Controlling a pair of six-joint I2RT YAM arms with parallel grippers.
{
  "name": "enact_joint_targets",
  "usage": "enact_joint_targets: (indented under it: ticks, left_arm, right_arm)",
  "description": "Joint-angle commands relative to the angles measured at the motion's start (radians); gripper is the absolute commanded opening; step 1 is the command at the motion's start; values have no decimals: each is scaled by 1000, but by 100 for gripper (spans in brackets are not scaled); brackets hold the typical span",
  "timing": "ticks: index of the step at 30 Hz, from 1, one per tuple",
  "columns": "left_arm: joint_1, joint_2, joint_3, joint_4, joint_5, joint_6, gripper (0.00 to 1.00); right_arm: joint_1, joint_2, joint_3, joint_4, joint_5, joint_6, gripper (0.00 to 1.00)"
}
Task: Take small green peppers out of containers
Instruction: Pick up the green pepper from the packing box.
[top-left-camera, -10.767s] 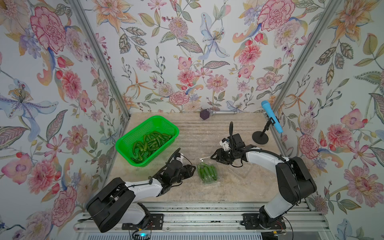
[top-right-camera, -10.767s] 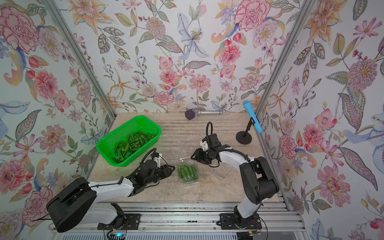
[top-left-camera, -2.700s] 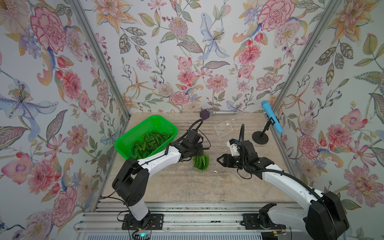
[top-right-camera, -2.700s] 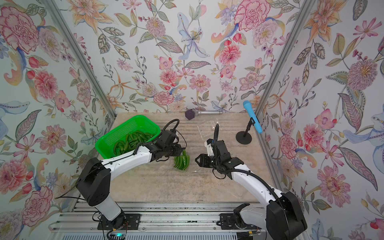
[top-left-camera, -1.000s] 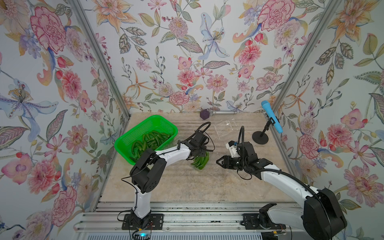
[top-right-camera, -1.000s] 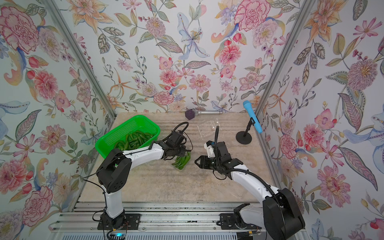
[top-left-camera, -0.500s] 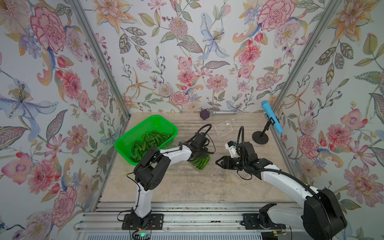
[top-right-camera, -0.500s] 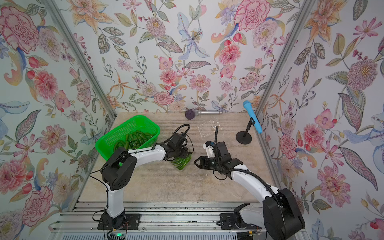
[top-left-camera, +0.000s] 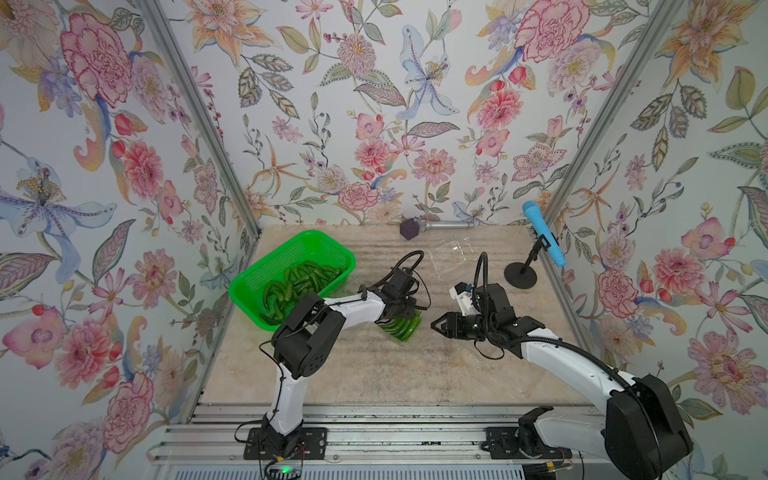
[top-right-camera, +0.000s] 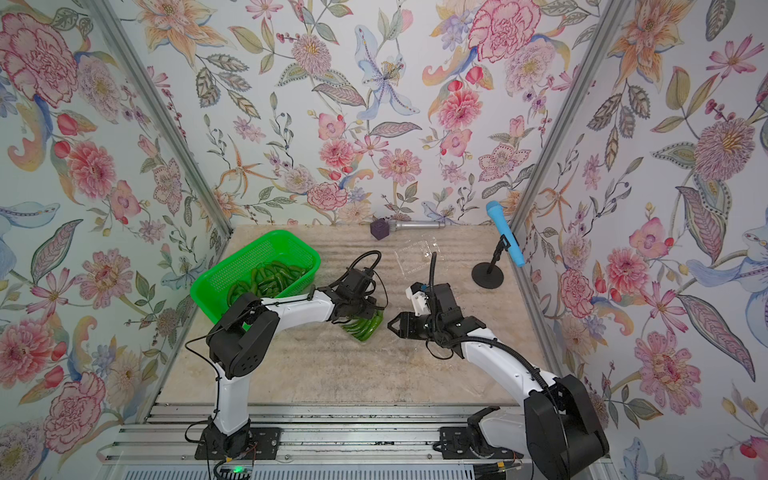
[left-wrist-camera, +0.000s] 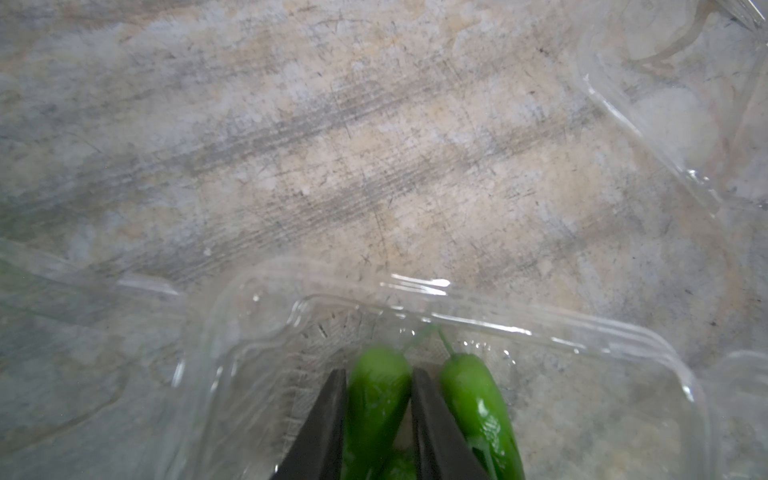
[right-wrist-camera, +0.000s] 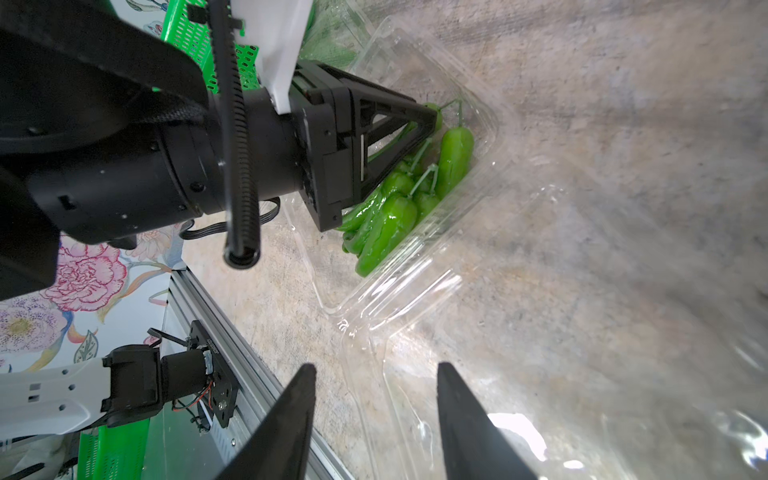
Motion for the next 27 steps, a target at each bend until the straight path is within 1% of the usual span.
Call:
enact_joint_targets:
  ticks: [1, 5, 9, 11, 13, 15, 20, 22, 27]
  left_arm:
    - [11, 34, -8, -29, 17, 25, 34]
    - [14, 52, -10, -47, 30, 32, 38]
    - [16, 62, -5, -59, 32, 34, 37]
    - [17, 67, -1, -69, 34, 32, 33]
    - [17, 67, -2, -71, 33, 32, 24]
    - [17, 59, -5, -68, 32, 27, 19]
    - [17, 5, -13, -65, 15, 18, 8]
    - [16, -28, -16, -66, 11, 15, 2]
    - [18, -92, -13, -107, -33, 5, 0]
  right_arm:
    - [-5, 7, 23, 14, -14, -5, 49]
    - [-4, 4, 33, 9, -12, -5, 49]
    - [-4, 14, 41, 8, -14, -6, 48]
    - [-4, 18, 45, 8, -12, -6, 47]
    - [-4, 19, 46, 7, -10, -6, 46]
    - [-5, 17, 48, 5, -9, -5, 46]
    - [-5, 17, 52, 5, -4, -6, 45]
    - [-5, 20, 55, 5, -5, -7, 45]
    - [-5, 32, 75, 4, -9, -9, 45]
